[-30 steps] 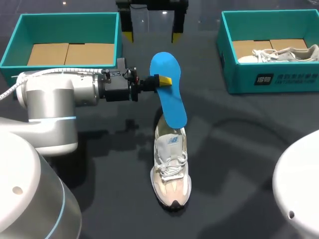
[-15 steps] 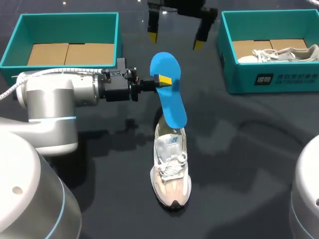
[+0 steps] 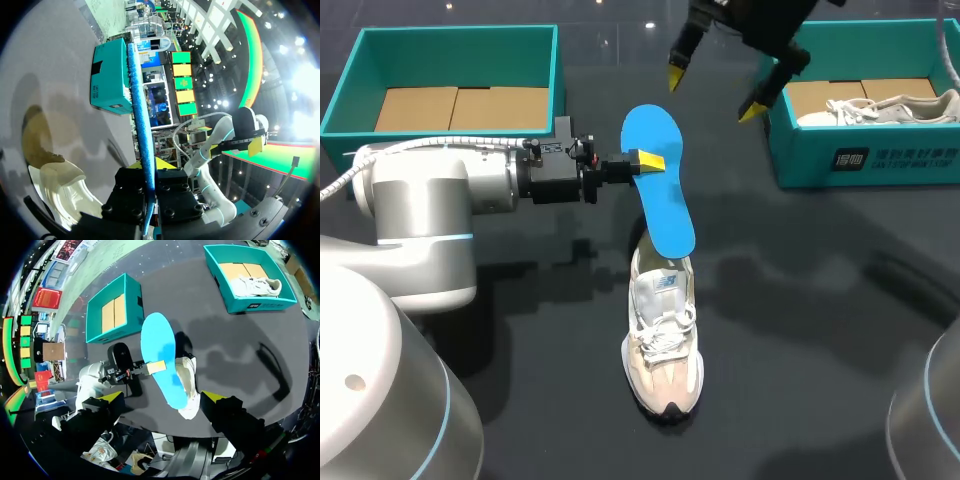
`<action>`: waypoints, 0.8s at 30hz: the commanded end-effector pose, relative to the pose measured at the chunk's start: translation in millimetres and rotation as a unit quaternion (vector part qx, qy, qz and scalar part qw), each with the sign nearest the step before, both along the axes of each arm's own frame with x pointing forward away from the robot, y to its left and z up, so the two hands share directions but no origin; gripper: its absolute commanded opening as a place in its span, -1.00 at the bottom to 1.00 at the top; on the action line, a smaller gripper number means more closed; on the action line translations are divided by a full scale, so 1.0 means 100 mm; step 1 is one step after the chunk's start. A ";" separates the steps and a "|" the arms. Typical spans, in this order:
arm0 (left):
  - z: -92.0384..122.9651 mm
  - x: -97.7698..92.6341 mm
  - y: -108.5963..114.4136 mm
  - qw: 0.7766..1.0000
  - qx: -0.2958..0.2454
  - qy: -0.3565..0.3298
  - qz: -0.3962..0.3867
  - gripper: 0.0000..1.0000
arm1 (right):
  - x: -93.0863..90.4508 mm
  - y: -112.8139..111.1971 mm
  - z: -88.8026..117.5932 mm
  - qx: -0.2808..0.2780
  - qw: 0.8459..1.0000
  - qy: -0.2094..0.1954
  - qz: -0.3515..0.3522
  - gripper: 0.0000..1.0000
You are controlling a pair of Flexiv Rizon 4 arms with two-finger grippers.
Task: Take the shoe out of the shoebox, open the shoe tongue, remove and reinsert the insole, then place the shoe into the shoebox
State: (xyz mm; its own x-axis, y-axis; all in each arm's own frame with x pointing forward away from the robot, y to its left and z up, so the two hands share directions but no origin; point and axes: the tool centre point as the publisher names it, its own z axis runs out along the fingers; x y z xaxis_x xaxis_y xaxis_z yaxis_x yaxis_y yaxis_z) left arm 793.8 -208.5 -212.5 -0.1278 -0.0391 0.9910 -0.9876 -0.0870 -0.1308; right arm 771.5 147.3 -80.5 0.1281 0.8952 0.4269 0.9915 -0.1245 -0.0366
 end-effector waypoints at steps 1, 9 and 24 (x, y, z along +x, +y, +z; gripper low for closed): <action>-0.01 0.00 -0.01 1.000 0.000 0.000 0.001 -1.00 | 0.05 -0.07 -0.17 0.265 0.964 -0.022 -0.007 1.00; -0.01 0.00 -0.01 1.000 0.000 0.000 0.001 -1.00 | 0.06 -0.11 -0.32 0.325 0.945 -0.014 -0.018 1.00; -0.01 0.00 -0.01 1.000 0.000 0.000 0.001 -1.00 | 0.06 -0.10 -0.56 0.404 0.915 -0.015 -0.021 1.00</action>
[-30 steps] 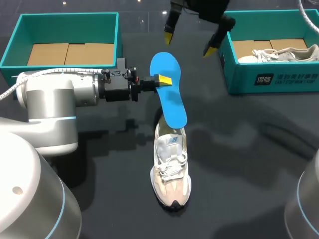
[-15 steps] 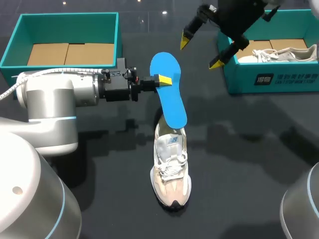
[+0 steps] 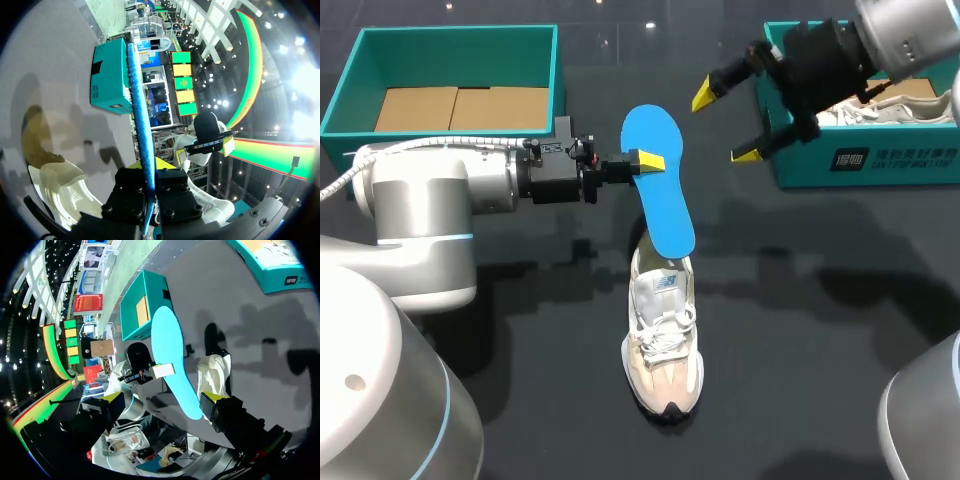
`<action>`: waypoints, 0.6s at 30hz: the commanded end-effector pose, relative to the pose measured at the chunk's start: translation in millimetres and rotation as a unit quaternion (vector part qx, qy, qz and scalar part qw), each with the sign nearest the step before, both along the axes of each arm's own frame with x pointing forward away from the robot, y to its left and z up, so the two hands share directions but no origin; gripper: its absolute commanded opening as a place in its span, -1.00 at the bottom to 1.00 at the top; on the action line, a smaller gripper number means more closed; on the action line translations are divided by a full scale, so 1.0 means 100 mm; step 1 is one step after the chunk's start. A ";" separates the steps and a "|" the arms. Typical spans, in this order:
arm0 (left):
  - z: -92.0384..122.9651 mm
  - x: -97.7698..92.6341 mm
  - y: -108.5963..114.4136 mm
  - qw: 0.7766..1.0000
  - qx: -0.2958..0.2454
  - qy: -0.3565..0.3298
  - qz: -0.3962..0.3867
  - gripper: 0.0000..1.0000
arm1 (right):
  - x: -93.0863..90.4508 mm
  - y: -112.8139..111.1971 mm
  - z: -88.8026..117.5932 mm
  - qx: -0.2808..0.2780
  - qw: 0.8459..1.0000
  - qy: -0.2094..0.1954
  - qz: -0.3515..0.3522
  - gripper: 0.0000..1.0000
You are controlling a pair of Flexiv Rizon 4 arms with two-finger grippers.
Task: Take the shoe out of the shoebox, open the shoe tongue, remove and reinsert the insole, then place the shoe into the shoebox
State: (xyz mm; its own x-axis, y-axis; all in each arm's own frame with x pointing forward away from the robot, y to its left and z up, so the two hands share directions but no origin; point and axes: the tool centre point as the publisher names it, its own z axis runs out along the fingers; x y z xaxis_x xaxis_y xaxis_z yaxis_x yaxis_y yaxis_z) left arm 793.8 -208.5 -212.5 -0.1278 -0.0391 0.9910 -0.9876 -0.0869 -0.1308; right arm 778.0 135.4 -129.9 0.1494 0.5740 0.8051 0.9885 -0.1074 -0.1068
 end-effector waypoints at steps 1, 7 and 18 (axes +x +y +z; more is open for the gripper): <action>-0.01 0.00 -0.01 1.000 0.000 0.000 0.001 -1.00 | 0.00 0.02 -0.08 0.162 0.986 -0.017 -0.017 1.00; -0.01 0.00 -0.01 1.000 0.000 0.000 0.001 -1.00 | 0.03 0.02 -0.15 0.167 0.986 -0.009 -0.019 1.00; -0.01 0.00 -0.01 1.000 0.000 0.000 0.001 -1.00 | 0.04 0.04 -0.26 0.176 0.984 0.000 -0.014 1.00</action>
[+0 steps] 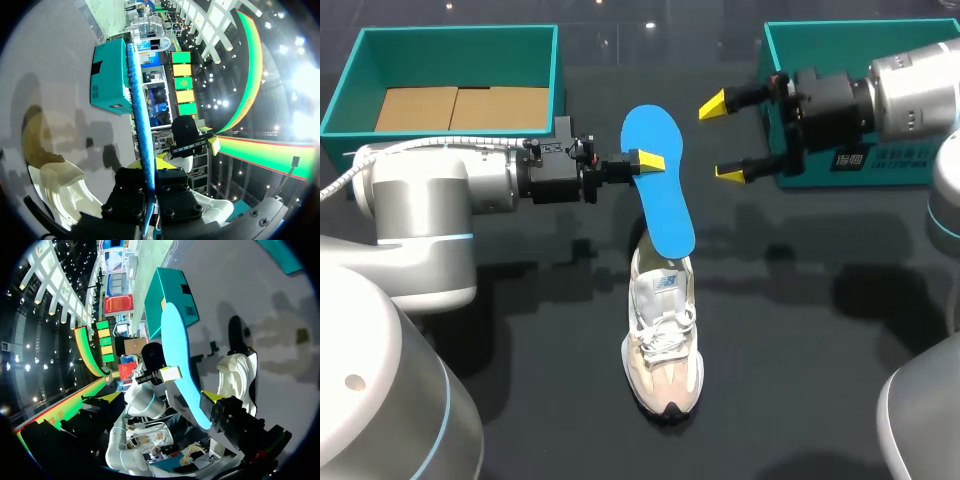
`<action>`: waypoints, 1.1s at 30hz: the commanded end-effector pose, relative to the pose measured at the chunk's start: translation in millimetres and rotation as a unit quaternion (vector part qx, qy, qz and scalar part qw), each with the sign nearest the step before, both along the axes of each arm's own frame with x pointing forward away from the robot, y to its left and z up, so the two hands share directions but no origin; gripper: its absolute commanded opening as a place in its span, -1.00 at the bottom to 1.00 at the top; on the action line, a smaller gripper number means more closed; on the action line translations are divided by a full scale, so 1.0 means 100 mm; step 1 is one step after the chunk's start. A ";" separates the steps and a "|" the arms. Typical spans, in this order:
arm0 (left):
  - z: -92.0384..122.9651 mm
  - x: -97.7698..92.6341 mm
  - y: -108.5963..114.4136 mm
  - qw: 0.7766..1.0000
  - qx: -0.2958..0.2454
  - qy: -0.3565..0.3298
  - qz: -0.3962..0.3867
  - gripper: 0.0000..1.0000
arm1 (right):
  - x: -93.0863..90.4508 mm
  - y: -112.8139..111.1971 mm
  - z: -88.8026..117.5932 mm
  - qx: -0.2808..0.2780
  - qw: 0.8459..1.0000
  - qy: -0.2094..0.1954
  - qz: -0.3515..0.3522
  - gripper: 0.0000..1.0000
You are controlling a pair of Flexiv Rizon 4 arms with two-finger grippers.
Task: Take the shoe out of the shoebox, open the shoe tongue, remove and reinsert the insole, then place the shoe into the shoebox
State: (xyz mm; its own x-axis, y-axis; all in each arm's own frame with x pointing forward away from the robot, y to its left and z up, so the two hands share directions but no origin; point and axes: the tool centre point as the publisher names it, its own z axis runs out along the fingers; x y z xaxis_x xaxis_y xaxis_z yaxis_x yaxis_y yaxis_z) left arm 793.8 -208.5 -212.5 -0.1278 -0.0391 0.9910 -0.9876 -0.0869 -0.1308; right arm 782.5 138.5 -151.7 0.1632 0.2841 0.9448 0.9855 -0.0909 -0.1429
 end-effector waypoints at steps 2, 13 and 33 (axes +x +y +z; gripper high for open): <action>0.02 0.01 0.03 1.000 0.002 -0.029 0.002 -1.00 | -0.01 0.01 -0.05 0.017 1.000 -0.001 -0.001 1.00; 0.30 0.08 0.26 0.970 -0.013 -0.243 -0.011 -1.00 | -0.01 0.01 -0.12 0.048 0.999 -0.010 0.012 1.00; 0.53 0.10 0.31 0.777 0.042 -0.627 0.034 -1.00 | 0.00 0.01 -0.13 0.062 0.998 -0.019 0.018 1.00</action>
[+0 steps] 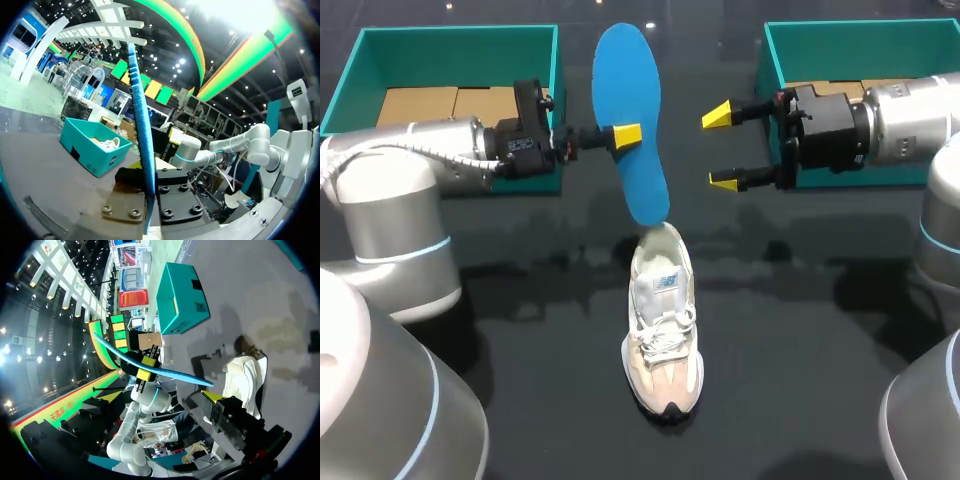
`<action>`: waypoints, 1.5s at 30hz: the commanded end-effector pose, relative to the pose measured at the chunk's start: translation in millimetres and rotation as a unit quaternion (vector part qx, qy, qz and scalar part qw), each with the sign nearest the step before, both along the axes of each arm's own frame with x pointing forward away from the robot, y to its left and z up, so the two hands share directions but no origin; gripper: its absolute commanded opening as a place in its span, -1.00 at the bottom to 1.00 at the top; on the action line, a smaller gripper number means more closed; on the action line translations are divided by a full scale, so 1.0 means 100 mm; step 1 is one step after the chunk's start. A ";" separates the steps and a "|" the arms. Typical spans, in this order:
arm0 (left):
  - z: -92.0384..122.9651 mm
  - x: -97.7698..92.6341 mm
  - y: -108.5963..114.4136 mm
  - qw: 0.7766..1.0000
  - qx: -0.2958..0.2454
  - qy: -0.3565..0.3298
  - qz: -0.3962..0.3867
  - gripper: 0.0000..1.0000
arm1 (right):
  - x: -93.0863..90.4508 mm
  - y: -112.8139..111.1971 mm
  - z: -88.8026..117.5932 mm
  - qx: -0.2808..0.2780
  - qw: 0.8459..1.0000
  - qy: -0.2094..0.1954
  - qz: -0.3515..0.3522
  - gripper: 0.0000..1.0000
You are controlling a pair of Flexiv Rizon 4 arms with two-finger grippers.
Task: Take the shoe out of the shoebox, open the shoe tongue, remove and reinsert the insole, then place the shoe into the shoebox
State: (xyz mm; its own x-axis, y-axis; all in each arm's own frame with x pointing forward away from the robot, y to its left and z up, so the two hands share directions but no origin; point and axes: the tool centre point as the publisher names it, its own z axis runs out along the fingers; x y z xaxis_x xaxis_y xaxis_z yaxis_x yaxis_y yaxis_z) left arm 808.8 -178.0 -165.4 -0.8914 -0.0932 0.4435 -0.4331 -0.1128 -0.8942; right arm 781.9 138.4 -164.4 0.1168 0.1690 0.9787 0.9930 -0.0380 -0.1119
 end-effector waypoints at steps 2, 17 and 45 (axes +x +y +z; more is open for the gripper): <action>0.09 -0.05 0.04 0.960 0.028 -0.277 0.019 -1.00 | 0.00 0.01 -0.01 -0.001 1.000 0.000 0.000 1.00; 0.12 0.00 0.08 0.941 0.030 -0.335 -0.022 -1.00 | 0.00 0.01 -0.01 -0.001 1.000 0.000 0.000 1.00; 0.04 0.05 0.17 0.730 0.101 -0.673 -0.060 -1.00 | 0.00 0.01 -0.01 -0.001 1.000 0.000 0.000 1.00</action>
State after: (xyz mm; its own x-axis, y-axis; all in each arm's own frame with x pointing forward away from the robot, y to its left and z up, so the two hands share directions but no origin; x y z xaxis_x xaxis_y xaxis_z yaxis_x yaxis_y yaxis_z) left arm 814.5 -158.1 -154.3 -0.5583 0.1039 -0.8231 0.8296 0.0581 -0.5553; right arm 782.6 138.7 -164.7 0.1171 0.1675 0.9789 0.9930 -0.0376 -0.1123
